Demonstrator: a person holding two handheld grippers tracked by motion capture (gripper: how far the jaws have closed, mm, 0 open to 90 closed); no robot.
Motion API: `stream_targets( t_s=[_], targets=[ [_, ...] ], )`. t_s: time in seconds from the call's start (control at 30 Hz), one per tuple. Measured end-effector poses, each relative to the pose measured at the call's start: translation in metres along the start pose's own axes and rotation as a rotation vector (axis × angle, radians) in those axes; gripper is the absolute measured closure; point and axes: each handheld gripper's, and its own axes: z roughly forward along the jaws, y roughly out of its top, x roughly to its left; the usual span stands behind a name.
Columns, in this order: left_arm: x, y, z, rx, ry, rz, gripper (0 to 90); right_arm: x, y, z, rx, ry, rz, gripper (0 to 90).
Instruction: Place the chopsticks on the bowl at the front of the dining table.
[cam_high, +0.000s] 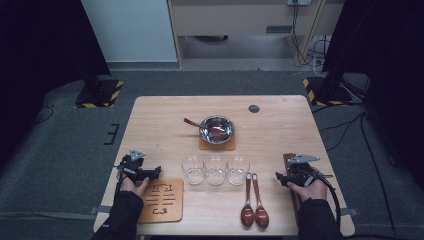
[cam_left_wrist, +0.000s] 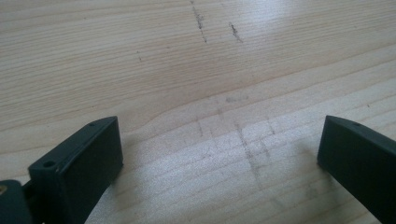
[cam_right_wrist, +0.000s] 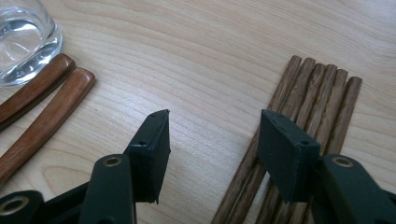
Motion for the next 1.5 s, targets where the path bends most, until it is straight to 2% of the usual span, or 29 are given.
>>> stream_targets(
  t_s=[0.13, 0.63, 0.83, 1.27, 1.5],
  targets=[
    [0.0, 0.0, 0.0, 0.0, 0.0, 0.0, 0.0, 0.001, -0.002, 0.002, 0.006, 0.012, 0.027, 45.9],
    [0.0, 0.0, 0.0, 0.0, -0.001, 0.0, 0.0, -0.002, -0.004, 0.002, 0.009, -0.014, 0.037, 47.9],
    [0.0, 0.0, 0.0, 0.0, -0.001, 0.0, 0.0, 0.0, -0.004, 0.004, 0.023, -0.016, 0.02, 53.8],
    [0.0, 0.0, 0.0, 0.0, -0.002, 0.001, 0.0, 0.006, -0.003, 0.003, 0.043, -0.037, 0.014, 77.5],
    [0.0, 0.0, 0.0, 0.0, -0.002, 0.001, 0.0, 0.012, -0.002, 0.004, 0.048, -0.034, 0.007, 83.1]
  ],
)
